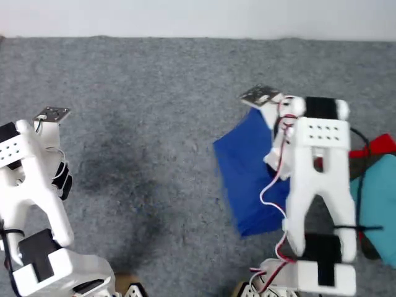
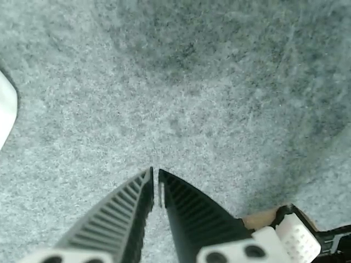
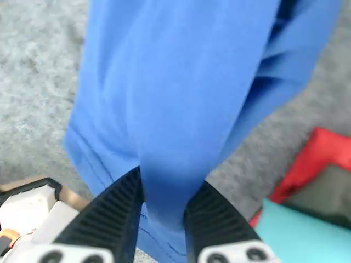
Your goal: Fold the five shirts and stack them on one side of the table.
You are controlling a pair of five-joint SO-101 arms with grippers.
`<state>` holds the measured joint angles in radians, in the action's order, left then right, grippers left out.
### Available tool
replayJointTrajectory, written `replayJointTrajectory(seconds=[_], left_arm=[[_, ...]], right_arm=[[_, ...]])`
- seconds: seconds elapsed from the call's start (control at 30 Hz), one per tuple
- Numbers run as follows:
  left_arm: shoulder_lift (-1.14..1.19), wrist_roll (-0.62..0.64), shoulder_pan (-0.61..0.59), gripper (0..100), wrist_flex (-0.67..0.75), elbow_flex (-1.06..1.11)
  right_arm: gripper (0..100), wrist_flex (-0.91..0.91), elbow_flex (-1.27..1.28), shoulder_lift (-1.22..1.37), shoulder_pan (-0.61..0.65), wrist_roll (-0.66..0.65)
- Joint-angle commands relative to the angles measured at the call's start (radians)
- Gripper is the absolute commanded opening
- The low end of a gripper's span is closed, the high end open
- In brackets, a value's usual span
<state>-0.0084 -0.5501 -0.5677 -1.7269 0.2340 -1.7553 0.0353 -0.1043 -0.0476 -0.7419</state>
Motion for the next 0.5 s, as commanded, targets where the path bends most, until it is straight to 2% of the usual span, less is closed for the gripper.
replayJointTrajectory(seconds=[0.0, 0.13, 0.23, 0.47], left_arm=[[-0.008, -0.005, 0.000, 2, -0.021, -0.002], [-0.008, -0.005, 0.000, 2, -0.020, -0.002], [-0.012, -0.006, 0.000, 2, -0.023, -0.002], [-0.006, -0.008, 0.000, 2, -0.018, -0.002]], right_arm=[[0.9, -0.033, -0.009, -0.081, -0.045, -0.017], [0.9, 0.027, 0.064, -0.076, -0.120, -0.078], [0.9, 0.018, 0.008, -0.091, -0.209, -0.084], [0.9, -0.039, -0.121, -0.140, -0.332, -0.166]])
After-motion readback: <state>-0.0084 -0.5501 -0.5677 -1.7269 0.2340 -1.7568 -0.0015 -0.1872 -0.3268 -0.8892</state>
